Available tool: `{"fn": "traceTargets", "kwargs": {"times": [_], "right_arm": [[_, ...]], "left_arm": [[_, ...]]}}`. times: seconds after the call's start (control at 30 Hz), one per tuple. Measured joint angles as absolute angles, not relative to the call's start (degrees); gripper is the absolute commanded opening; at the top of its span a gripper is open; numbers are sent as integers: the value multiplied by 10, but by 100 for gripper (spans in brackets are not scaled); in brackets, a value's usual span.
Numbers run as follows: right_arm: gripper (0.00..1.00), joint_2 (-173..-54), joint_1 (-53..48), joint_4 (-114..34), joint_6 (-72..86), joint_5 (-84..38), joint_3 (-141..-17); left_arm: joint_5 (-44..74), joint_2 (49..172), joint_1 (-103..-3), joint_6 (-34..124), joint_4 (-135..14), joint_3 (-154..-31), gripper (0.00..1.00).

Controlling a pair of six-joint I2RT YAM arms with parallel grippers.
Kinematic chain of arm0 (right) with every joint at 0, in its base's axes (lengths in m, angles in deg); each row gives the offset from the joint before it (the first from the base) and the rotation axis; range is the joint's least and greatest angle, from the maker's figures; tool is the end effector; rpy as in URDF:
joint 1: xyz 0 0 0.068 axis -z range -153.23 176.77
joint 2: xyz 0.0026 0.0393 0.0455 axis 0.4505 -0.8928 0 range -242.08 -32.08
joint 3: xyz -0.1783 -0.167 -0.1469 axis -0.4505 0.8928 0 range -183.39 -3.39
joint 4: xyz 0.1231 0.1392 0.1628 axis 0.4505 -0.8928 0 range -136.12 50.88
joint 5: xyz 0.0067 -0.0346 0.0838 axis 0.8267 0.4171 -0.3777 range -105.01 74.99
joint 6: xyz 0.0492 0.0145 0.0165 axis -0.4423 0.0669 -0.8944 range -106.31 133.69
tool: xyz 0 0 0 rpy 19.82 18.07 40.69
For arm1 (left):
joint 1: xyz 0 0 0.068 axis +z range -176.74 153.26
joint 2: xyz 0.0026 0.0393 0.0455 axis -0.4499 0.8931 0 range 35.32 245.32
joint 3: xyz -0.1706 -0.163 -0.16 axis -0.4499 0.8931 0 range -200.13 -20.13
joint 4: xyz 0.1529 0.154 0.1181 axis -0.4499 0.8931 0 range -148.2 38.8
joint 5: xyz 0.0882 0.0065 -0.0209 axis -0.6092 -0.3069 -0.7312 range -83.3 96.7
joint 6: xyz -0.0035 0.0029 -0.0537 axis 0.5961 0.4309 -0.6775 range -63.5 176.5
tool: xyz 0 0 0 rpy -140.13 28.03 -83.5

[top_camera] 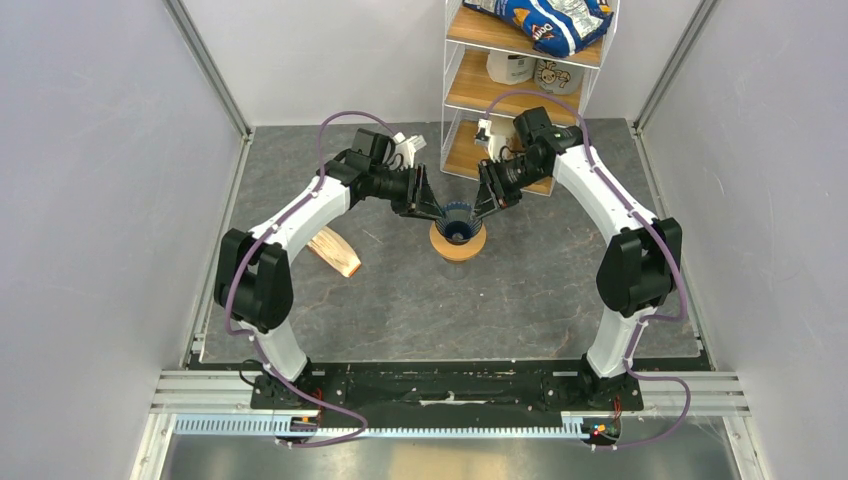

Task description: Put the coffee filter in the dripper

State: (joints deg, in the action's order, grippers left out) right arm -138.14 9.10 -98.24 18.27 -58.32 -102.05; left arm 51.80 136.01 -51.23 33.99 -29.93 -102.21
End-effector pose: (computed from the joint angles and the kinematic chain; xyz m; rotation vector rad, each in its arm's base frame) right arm 0.3468 0.1362 0.3177 -0.7175 2.5283 1.0953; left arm 0.3314 -0.1787 0.2966 0.4427 2.4345 -1.3146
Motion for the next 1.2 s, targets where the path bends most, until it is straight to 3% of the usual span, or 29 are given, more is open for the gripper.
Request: {"fn": "traceTargets", "kwargs": {"times": [0.17,0.3,0.4,0.57,0.77,0.93,1.2], "right_arm": [[38,-1381,91,-976,183,-590,-1013],[56,-1381,91,-976,182,-588,-1012],[67,-1381,91,-977,179,-587,-1013],[78,-1379,91,-979,171,-589,-1032],[89,-1341,92,-980,167,-589,-1056],[97,-1292,93,-983,174,-589,-1065],[97,-1256,93,-996,196,-589,-1065]], "left_arm": [[519,1360,-512,340,-300,-1022,48],[516,1360,-512,344,-296,-1023,63],[516,1360,-512,350,-285,-1025,68],[503,1355,-502,359,-257,-1058,78],[501,1306,-428,392,-231,-1086,81],[505,1255,-341,499,-152,-1133,79],[496,1225,-256,885,100,-1273,47]]}}
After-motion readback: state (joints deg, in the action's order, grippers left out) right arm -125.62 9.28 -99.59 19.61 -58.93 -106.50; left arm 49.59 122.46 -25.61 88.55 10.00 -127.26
